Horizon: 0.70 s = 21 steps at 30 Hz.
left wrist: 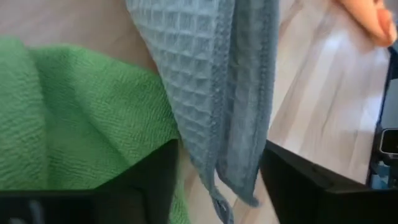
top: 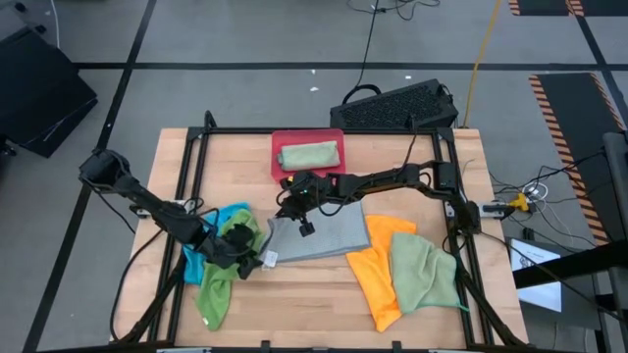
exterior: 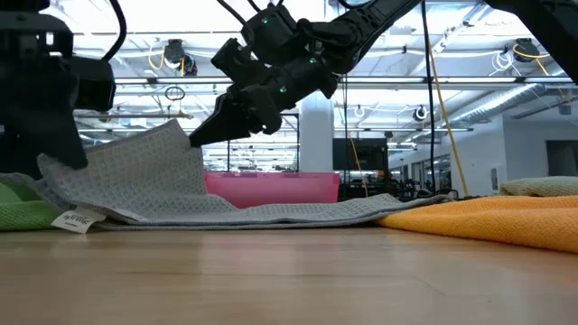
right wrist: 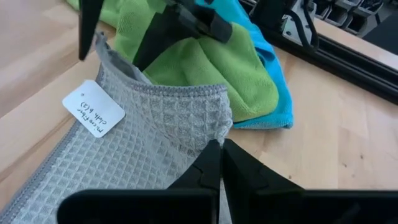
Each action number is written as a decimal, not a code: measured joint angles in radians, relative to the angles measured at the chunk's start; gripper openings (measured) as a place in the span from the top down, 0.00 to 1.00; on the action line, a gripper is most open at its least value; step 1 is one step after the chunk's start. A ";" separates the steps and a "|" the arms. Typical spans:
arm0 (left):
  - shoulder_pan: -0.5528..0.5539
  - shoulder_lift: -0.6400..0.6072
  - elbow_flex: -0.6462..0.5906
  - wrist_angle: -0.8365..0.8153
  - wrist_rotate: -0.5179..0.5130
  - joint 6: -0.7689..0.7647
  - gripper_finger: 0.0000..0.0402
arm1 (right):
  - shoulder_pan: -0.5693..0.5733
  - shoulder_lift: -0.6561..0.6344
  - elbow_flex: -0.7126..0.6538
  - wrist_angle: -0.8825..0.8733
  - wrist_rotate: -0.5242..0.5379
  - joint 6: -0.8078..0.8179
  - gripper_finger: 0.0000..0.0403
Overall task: Fold microfiber towels
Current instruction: Fold the gray towel
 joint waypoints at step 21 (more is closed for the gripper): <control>0.037 -0.303 0.206 -0.484 -0.003 0.459 0.99 | 0.086 -0.223 -0.001 -0.129 0.252 -0.018 1.00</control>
